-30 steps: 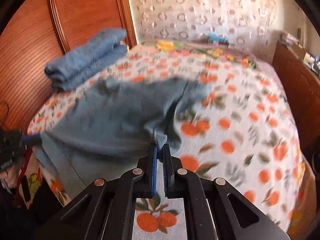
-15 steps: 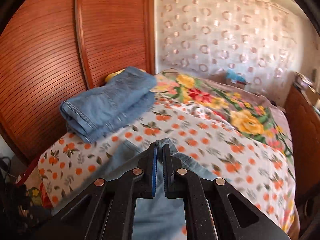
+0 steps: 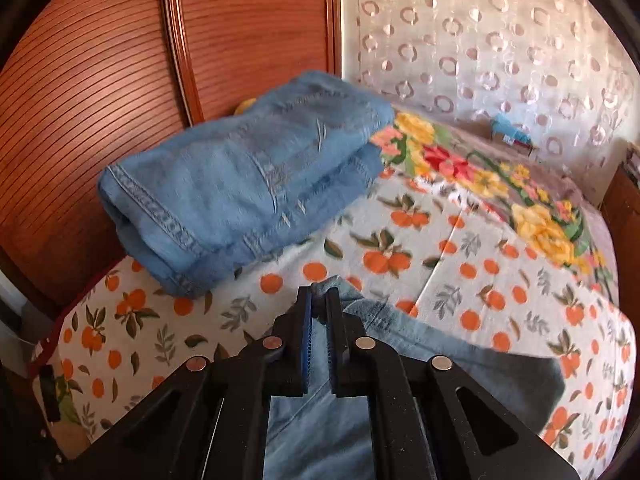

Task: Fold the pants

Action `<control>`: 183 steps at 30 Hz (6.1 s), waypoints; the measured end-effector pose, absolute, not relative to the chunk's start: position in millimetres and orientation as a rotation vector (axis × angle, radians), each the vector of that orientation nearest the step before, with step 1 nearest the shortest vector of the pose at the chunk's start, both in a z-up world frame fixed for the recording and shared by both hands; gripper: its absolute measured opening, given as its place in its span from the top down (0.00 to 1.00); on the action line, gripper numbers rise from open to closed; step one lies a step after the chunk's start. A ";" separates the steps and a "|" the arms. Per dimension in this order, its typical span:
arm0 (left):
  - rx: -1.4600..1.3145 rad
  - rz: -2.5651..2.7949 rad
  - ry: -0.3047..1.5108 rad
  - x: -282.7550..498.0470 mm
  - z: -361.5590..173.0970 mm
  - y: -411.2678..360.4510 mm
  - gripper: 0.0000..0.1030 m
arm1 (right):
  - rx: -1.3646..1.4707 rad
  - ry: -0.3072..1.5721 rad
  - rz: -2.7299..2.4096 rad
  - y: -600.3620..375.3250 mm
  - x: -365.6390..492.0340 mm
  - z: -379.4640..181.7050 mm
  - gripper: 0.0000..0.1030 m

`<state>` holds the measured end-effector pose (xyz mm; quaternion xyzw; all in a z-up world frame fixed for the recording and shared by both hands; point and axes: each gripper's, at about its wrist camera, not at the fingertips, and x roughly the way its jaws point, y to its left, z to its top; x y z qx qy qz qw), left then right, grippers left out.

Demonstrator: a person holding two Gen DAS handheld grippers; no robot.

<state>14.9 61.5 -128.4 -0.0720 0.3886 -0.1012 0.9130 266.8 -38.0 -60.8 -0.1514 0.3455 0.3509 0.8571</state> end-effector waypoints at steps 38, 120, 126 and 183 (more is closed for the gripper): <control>-0.014 -0.200 0.854 64.9 -140.5 38.5 0.70 | -0.077 0.751 0.513 -149.1 337.2 -71.8 0.93; -0.012 -0.170 0.772 17.8 -139.2 30.4 0.90 | -0.070 0.838 0.682 -218.0 58.9 -99.5 0.93; -0.042 -0.186 0.771 14.9 -133.1 31.8 0.91 | -0.057 0.825 0.698 -222.4 57.5 -95.0 0.95; -0.001 -0.194 0.769 236.7 -92.1 39.2 0.73 | 0.015 0.713 0.625 -200.8 268.0 -73.6 0.95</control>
